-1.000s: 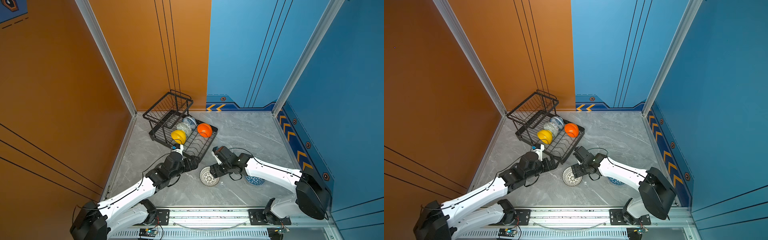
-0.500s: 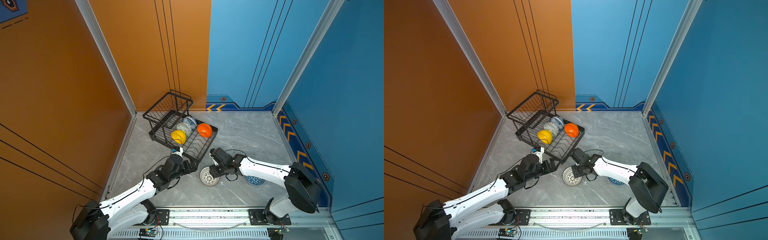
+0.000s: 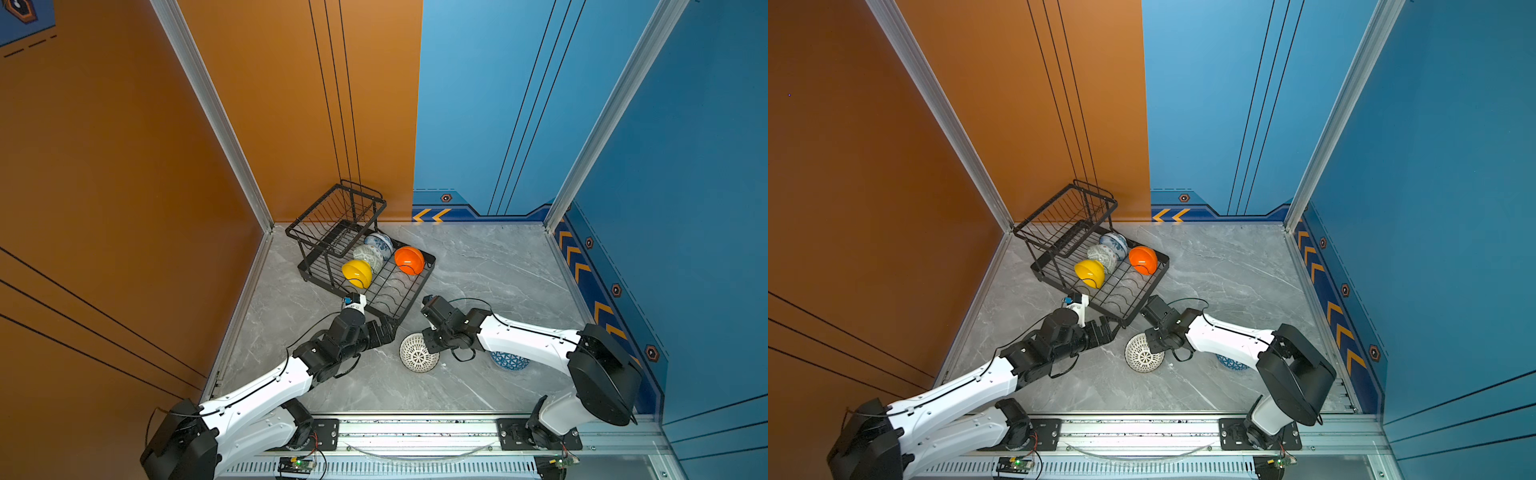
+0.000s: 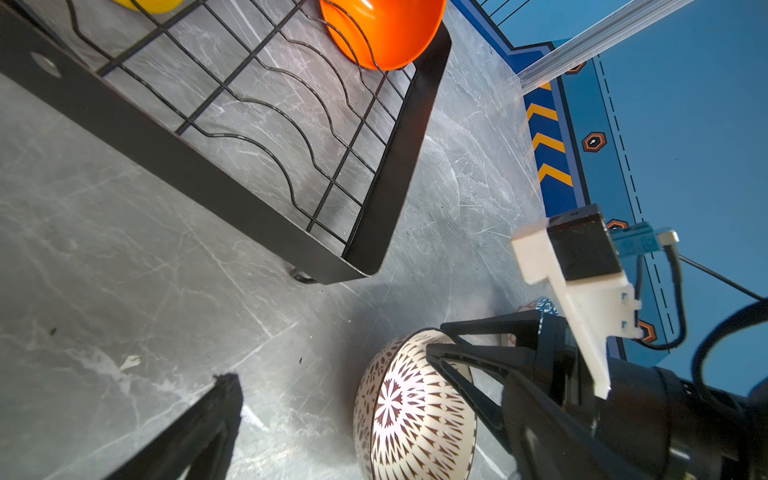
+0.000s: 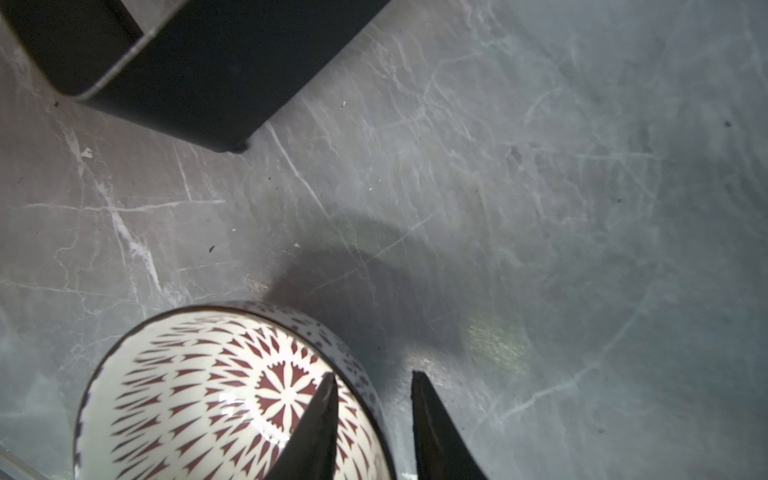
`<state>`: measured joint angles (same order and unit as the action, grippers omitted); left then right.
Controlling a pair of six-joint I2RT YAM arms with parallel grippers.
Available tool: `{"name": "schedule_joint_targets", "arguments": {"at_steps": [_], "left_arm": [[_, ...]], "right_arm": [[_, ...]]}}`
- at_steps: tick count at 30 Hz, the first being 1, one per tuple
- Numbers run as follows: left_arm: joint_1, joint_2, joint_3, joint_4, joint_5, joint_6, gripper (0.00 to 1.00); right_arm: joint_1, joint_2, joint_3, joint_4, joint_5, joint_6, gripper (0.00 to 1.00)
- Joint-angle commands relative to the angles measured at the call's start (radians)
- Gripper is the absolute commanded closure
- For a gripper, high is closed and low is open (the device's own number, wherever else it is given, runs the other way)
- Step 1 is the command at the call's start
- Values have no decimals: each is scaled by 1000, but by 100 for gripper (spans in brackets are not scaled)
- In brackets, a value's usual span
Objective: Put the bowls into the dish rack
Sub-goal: 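Close the right gripper on the white lattice bowl's rim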
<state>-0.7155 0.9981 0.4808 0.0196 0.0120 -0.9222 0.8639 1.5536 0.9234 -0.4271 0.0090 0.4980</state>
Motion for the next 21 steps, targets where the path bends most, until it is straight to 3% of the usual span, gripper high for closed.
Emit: {"name": "schedule_joint_targets", "arguments": {"at_steps": [1, 9, 21], "left_arm": [[-6, 8, 21, 14, -1, -3, 2], [6, 16, 27, 20, 13, -3, 2], [54, -8, 8, 23, 44, -9, 2]], "right_arm": [[-3, -15, -7, -35, 38, -3, 71], [0, 14, -10, -21, 22, -4, 74], [7, 23, 3, -31, 57, -4, 88]]}}
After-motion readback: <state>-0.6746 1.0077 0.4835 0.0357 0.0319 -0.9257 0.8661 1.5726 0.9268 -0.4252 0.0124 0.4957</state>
